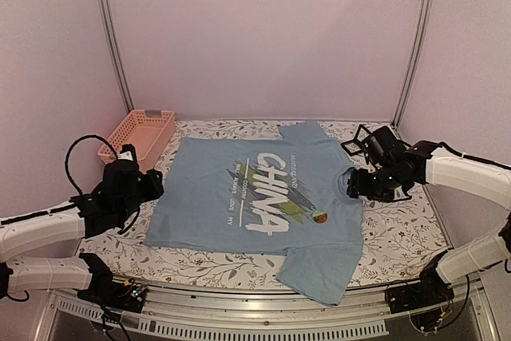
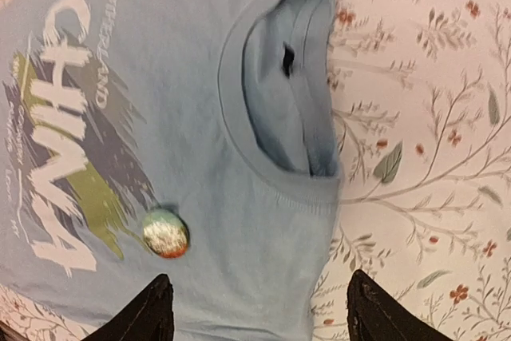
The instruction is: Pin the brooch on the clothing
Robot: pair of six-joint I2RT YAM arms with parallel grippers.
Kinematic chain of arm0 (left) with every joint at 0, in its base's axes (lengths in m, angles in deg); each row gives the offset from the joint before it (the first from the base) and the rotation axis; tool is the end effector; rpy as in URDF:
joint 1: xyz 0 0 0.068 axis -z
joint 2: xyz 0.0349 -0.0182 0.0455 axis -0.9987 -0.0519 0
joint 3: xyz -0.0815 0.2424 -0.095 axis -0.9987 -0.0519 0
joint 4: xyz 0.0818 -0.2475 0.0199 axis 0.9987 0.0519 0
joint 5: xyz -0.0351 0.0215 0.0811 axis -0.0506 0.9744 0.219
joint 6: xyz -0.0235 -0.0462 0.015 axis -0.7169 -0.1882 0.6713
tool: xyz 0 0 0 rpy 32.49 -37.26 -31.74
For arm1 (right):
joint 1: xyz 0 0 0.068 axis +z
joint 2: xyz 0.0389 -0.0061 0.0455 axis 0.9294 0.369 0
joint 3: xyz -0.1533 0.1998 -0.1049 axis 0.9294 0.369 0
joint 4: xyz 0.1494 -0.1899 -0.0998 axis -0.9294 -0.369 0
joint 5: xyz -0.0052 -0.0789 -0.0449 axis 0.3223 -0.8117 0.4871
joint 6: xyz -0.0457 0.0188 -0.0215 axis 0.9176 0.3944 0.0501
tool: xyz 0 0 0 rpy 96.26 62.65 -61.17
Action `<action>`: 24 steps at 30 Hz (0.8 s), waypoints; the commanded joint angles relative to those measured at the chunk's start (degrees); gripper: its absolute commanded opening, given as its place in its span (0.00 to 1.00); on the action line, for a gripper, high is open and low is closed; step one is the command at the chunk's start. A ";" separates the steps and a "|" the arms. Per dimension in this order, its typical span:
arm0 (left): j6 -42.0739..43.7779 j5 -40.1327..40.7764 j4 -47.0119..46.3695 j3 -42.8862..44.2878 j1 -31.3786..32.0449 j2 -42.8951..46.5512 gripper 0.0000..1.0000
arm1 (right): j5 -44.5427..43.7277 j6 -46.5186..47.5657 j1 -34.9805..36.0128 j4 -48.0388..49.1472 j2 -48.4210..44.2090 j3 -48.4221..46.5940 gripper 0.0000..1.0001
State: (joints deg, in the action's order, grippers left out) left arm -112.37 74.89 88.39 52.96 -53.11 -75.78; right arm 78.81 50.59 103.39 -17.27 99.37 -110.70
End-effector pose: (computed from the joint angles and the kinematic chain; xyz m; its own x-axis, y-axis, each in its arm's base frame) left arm 0.1707 -0.0944 0.1910 -0.4582 -0.3793 -0.8038 -0.1753 0.9252 -0.3367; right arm 0.2040 0.1371 0.2169 -0.9163 0.0927 -0.3897 0.0408 0.9894 0.1393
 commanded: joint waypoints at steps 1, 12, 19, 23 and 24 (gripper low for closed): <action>21.55 15.22 -14.96 1.08 0.12 3.80 0.61 | -5.23 11.12 -9.21 12.89 -4.20 -4.36 0.75; 29.94 -12.13 -31.79 7.72 -19.78 -5.54 0.80 | 19.14 25.83 -38.33 50.38 -8.11 5.91 0.80; 32.25 -17.79 -44.83 -1.17 -30.21 -0.31 0.80 | 22.44 24.09 -45.38 61.25 -10.69 17.20 0.80; 30.43 -15.95 -48.85 -8.89 -29.86 4.04 0.80 | 16.39 22.84 -45.36 65.12 -12.82 25.62 0.80; 30.17 -14.16 -48.56 -10.32 -29.56 4.76 0.80 | 15.60 22.51 -45.33 66.87 -13.58 27.78 0.80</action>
State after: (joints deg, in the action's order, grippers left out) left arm -82.25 59.85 45.66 47.36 -82.97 -73.53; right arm 97.71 73.89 58.04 41.54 88.39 -89.46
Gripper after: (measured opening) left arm 0.802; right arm 0.798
